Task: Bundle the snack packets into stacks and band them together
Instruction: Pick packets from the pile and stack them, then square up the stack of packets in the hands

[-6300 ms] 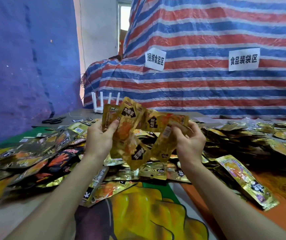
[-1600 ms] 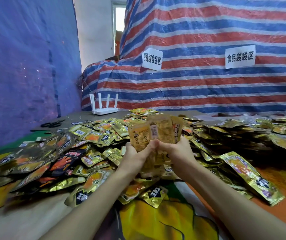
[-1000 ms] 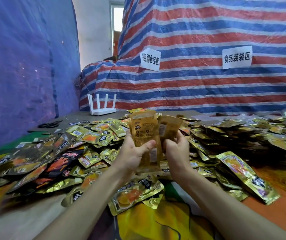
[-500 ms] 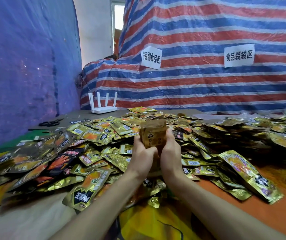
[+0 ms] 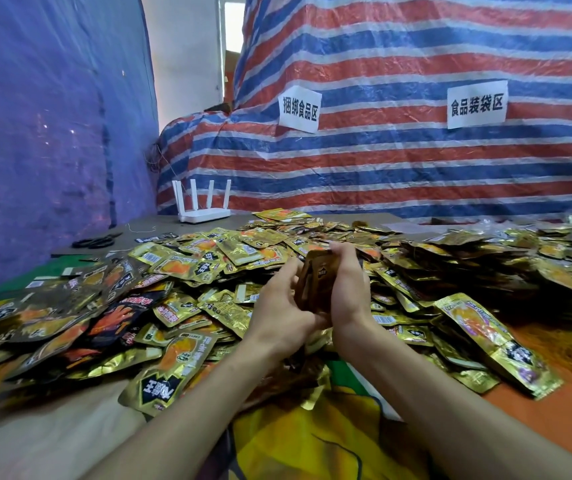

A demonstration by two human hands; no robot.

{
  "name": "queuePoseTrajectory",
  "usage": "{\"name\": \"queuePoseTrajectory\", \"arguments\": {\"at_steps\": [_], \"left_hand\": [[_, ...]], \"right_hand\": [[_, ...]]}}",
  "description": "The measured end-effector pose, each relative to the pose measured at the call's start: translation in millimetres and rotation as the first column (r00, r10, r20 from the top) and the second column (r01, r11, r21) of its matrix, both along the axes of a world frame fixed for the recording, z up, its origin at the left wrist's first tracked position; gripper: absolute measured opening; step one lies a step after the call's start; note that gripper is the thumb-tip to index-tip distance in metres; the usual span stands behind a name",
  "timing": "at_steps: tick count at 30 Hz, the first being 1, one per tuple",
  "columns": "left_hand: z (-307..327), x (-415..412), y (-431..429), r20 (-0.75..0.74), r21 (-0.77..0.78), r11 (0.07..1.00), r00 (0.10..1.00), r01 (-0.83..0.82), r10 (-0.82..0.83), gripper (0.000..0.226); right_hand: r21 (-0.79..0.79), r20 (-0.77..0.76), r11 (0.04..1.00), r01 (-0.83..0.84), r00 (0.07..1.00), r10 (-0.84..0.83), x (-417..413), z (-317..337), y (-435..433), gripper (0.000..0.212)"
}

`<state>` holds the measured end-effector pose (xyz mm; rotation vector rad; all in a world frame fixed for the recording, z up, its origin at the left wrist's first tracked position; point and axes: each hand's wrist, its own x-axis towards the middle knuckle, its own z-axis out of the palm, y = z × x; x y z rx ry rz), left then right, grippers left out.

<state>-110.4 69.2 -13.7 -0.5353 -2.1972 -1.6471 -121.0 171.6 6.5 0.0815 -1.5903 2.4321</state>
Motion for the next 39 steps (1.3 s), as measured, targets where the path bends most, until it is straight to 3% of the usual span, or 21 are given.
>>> {"name": "queuePoseTrajectory", "arguments": {"at_steps": [3,8,12,16,18,20,25,28,31,35,39], "left_hand": [[-1.2,-1.0,-0.2,-0.014,-0.043,0.995,0.996,-0.087,0.086,0.043],[-7.1,0.9,6.6,0.081,-0.001,0.999,0.996,0.042,-0.042,0.041],[-7.2,-2.4,3.9,0.041,-0.006,0.999,0.999,0.033,-0.032,0.035],[-6.4,-2.4,4.1,-0.063,-0.046,0.999,0.998,0.023,-0.025,0.036],[-3.0,1.1,2.8,-0.095,-0.054,0.998,0.995,0.036,-0.041,0.038],[-0.8,3.9,0.9,-0.119,-0.059,0.996,0.990,0.066,-0.073,0.042],[-2.5,9.7,5.2,-0.226,-0.067,0.997,0.972,0.049,-0.063,0.045],[-0.3,15.6,8.8,-0.270,-0.097,0.993,0.959,0.067,-0.091,0.045],[-0.3,21.6,9.1,-0.280,-0.131,0.987,0.952,0.092,-0.126,0.049],[-2.0,19.5,5.3,-0.251,-0.129,0.987,0.960,0.096,-0.126,0.045],[-3.8,14.3,1.0,-0.220,-0.089,0.993,0.971,0.071,-0.089,0.043]], "right_hand": [[0.034,0.008,0.999,-0.040,0.999,0.039,-1.0,-5.0,-0.7,0.049],[0.009,0.065,0.984,-0.177,0.982,0.176,-1.7,-7.6,-6.7,0.044],[-0.012,0.036,0.967,-0.254,0.967,0.254,-2.2,-6.4,-1.2,0.047],[0.294,-0.074,0.955,-0.034,0.996,0.058,6.5,0.3,8.4,0.049],[0.413,-0.147,0.909,0.048,0.989,0.014,15.3,1.2,21.3,0.036],[0.557,-0.229,0.813,0.171,0.972,-0.048,26.6,1.7,46.4,0.015],[0.839,-0.312,0.390,0.379,0.923,-0.224,50.0,11.8,133.2,0.015],[0.948,-0.291,0.027,0.318,0.896,-0.337,58.8,20.5,182.7,0.024],[0.930,-0.286,-0.339,0.141,0.856,-0.430,64.4,26.4,233.2,0.030],[0.867,-0.203,-0.485,-0.115,0.808,-0.553,73.3,16.5,274.3,0.014],[0.875,-0.269,-0.481,-0.056,0.770,-0.579,75.6,9.4,288.7,0.010]]}}
